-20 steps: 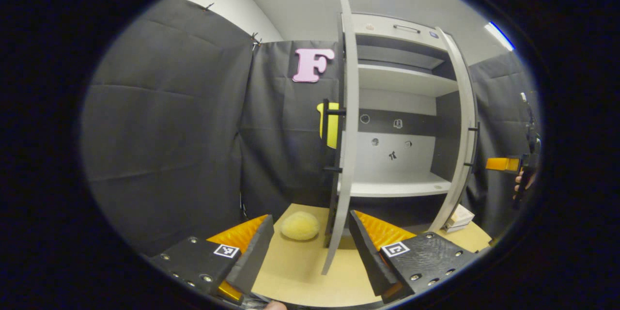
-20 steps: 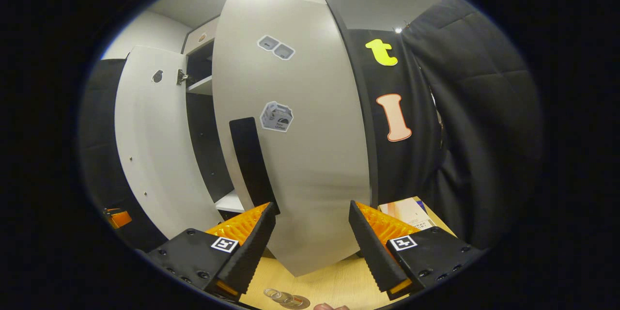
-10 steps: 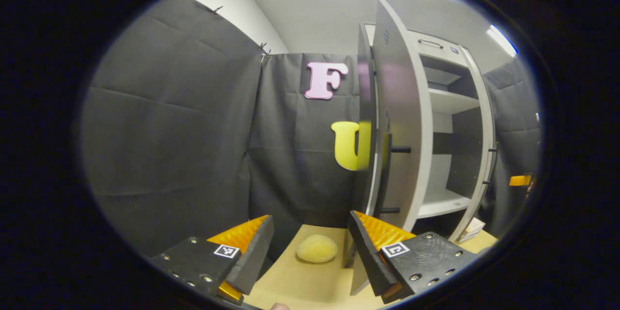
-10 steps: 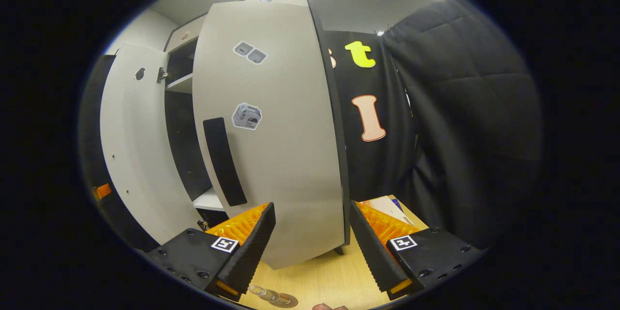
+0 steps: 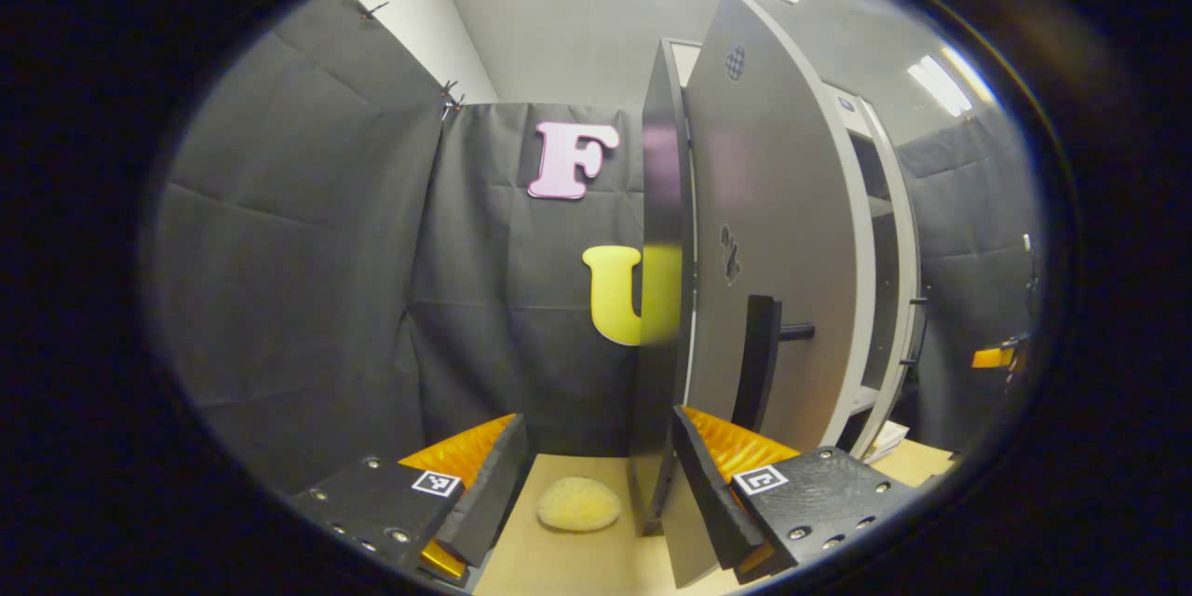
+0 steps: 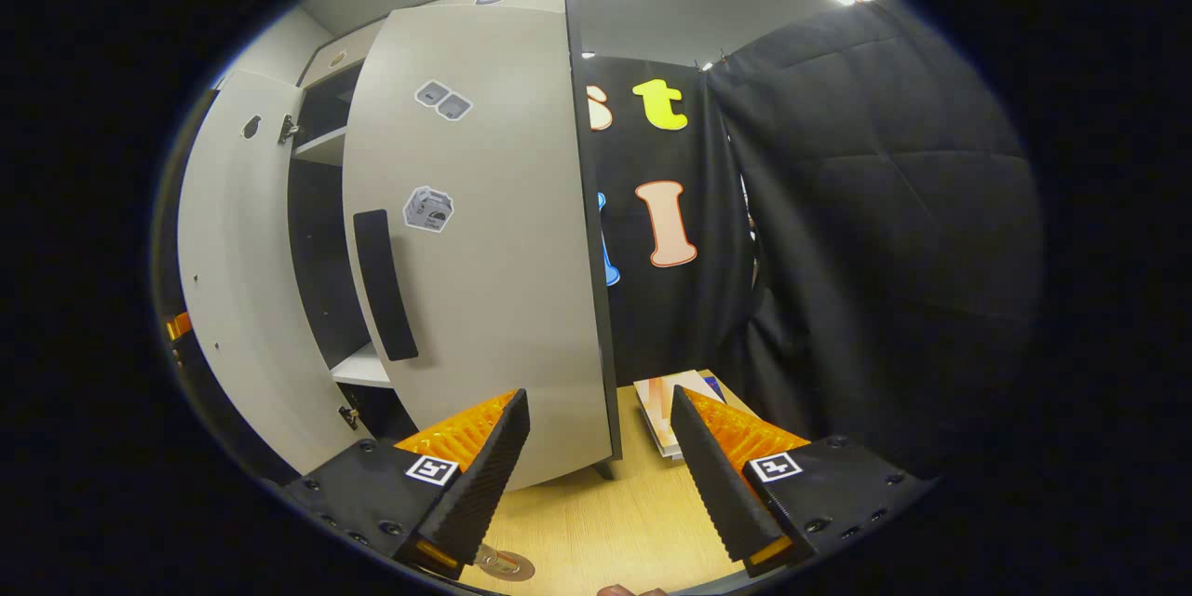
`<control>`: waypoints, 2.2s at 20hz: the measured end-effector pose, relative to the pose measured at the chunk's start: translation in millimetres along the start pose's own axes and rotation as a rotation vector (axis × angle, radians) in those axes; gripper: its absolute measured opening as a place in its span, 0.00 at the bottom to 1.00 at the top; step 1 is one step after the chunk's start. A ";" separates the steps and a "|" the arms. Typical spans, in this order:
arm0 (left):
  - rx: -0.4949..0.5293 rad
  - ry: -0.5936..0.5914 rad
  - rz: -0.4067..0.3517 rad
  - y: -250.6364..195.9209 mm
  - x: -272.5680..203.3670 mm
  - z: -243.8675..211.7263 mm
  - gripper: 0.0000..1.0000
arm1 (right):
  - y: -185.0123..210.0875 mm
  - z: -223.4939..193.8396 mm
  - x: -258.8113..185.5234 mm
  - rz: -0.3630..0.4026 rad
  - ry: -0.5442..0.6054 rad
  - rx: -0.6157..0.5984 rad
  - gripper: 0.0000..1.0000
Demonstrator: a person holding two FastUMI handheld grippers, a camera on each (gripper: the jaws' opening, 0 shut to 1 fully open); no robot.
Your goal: Grasp the bottle in the cabinet with the left hand and place it on the coaster, then close the right door with the right hand and the left door with the left hand.
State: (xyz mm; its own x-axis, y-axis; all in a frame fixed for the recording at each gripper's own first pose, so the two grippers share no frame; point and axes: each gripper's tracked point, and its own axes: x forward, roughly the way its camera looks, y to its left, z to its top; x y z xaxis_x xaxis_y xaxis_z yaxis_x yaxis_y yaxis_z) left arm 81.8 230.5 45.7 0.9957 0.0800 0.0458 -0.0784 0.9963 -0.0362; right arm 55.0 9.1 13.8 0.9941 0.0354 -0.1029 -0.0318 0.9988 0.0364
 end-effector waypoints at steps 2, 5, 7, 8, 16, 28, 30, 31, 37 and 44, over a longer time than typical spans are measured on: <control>-0.041 -0.013 -0.018 -8.3 4.3 0.5 0.90 | -3.9 -8.5 0.7 -0.018 0.015 0.006 0.98; -0.009 -0.014 -0.034 -12.7 4.0 1.7 0.91 | -7.1 -18.0 0.6 -0.033 0.033 0.020 0.98; 0.043 0.005 -0.048 -20.2 4.0 3.6 0.91 | -6.3 -22.7 0.1 -0.034 0.041 0.020 0.98; 0.078 0.010 -0.046 -22.0 1.5 4.9 0.89 | -5.3 -23.5 -0.7 -0.032 0.041 0.019 0.97; 0.094 0.003 -0.063 -69.5 -4.7 1.9 0.89 | -8.5 -35.7 -12.0 -0.035 0.023 0.024 0.98; 0.068 -0.008 -0.107 -170.3 20.7 -20.4 0.90 | -52.0 -36.3 -40.0 -0.145 -0.007 -0.012 0.98; 0.018 0.003 -0.139 -190.8 32.7 -28.8 0.89 | -63.0 -36.5 -44.7 -0.163 -0.007 -0.006 0.98; -0.002 0.005 -0.146 -199.8 38.0 -30.5 0.91 | -67.2 -36.7 -45.8 -0.169 -0.005 0.002 0.98; 0.044 0.012 -0.105 -215.5 21.5 -28.5 0.89 | -78.9 -27.2 -32.9 -0.171 0.006 -0.036 0.98; 0.006 -0.046 -0.075 -230.9 -48.9 -0.1 0.91 | -52.7 22.5 10.4 0.008 -0.100 -0.026 0.98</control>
State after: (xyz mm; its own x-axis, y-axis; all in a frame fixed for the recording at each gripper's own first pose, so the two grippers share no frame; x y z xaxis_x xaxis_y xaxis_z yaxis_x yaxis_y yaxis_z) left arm 51.2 -3.5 51.7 0.9956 0.0066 0.0938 -0.0043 0.9997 -0.0247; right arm 69.4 -43.9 33.2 0.9992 0.0409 -0.0030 -0.0409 0.9991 0.0106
